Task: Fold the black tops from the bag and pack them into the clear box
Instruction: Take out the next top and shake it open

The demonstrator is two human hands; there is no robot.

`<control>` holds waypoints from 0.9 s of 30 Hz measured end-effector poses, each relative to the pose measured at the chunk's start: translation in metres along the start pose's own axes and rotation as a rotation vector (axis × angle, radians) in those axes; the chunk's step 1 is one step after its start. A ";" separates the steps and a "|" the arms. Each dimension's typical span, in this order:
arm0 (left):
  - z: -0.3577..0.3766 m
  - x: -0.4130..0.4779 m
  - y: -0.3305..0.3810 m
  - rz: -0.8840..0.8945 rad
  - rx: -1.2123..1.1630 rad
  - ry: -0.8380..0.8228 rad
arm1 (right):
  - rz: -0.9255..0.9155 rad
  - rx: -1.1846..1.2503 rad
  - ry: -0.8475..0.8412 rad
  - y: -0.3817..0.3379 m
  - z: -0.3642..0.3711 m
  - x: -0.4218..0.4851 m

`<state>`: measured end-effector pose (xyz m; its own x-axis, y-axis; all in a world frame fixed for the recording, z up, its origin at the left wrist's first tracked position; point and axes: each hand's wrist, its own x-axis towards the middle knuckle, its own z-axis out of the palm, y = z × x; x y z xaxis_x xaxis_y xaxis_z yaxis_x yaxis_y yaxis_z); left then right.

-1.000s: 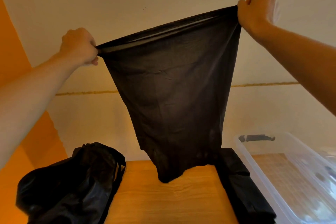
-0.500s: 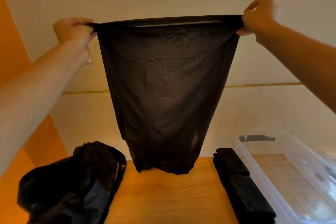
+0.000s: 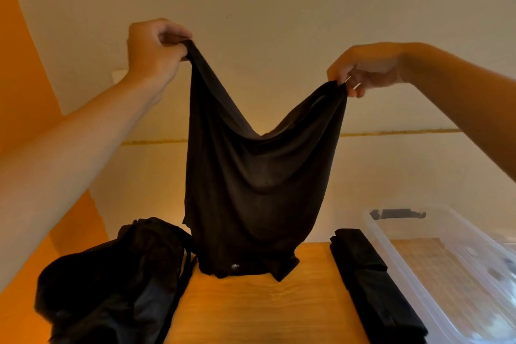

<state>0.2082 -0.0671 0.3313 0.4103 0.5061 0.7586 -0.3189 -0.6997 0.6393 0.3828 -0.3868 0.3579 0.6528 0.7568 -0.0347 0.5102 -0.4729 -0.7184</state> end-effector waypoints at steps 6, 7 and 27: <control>0.029 -0.022 0.031 0.086 -0.261 -0.239 | -0.212 -0.016 -0.184 -0.029 0.021 -0.003; 0.033 -0.026 0.034 0.089 -0.301 -0.275 | -0.261 -0.044 -0.080 -0.036 0.028 0.000; 0.050 -0.103 -0.006 -0.305 -0.614 -0.629 | -0.468 -0.018 0.072 -0.050 0.081 0.016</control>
<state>0.2110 -0.1406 0.2433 0.8811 0.1328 0.4539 -0.4435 -0.1013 0.8905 0.3228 -0.3143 0.3370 0.3876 0.8574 0.3385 0.7680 -0.0973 -0.6331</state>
